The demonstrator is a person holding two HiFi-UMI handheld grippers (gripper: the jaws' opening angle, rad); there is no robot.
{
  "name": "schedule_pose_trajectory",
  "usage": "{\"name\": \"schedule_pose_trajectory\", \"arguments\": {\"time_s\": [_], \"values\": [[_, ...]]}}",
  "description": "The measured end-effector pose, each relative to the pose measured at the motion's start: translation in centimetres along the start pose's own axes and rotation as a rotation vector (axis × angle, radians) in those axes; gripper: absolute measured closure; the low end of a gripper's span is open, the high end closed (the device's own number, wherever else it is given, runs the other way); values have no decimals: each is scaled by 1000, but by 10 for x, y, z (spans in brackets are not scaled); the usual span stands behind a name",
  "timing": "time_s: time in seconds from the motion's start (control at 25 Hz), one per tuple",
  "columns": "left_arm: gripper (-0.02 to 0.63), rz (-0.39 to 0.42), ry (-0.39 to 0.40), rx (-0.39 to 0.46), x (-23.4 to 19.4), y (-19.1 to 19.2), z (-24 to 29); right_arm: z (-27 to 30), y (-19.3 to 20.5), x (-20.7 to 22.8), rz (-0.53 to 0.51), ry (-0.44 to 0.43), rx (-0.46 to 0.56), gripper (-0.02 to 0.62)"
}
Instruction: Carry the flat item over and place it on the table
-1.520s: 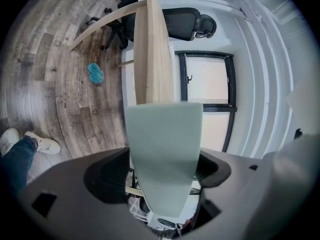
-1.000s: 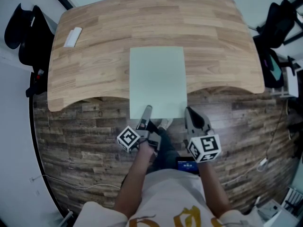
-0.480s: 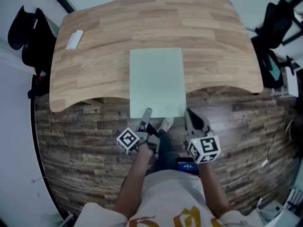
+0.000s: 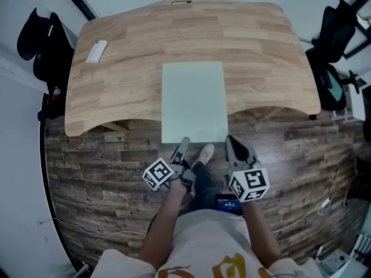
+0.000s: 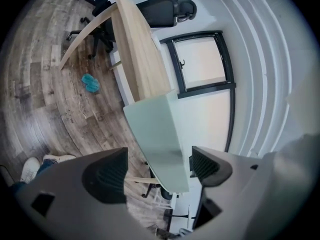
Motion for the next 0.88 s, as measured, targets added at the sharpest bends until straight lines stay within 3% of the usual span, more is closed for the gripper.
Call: {"name": "schedule_pose_trajectory", "arguments": {"time_s": [0.56,0.64,0.72,0.8,0.88], "values": [[233,165,-63,-51,12,-2,-20,-17,5,-16,-3,-7,18,597],[281,243,-84,-76,15,-4,-22,-18,5,-18,-6,-6,20,597],[352,387,-119,-139,20,-5,-23,-19,4,-18,-12,-2,27,597],[368,484,-121,-175,31,-6,-20,-19,3,-19,-17,3,32,597],[368,519,-109,-180,37,-7,-18,-20,3,-21,-19,6,30,597]]}}
Point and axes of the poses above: the fingertips, and each gripper's own axes: z forward along the fingers, x to its right, y out of its underside, the point moved 7 cm from there along -z, backward along the fingers, and after that the axes turned 9 degrees about y, right-handed, at the moved point
